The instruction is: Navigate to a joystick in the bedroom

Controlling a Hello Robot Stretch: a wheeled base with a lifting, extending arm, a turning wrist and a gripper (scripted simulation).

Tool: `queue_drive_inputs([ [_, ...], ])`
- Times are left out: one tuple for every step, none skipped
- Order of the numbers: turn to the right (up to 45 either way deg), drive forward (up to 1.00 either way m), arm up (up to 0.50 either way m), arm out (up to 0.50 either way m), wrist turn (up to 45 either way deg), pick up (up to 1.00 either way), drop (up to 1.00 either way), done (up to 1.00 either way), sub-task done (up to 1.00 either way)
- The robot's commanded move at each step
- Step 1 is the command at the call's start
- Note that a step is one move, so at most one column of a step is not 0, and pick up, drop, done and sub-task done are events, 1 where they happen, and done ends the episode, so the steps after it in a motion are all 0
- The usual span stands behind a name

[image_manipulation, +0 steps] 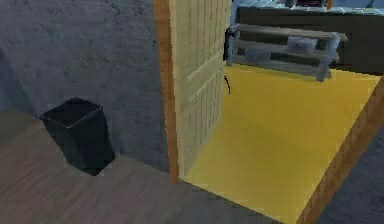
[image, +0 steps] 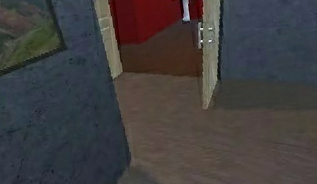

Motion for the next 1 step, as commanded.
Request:
queue_drive_inputs([
  [0.0,1.00,0.00,0.00,0.0,0.00,0.00,0.00,0.00],
])
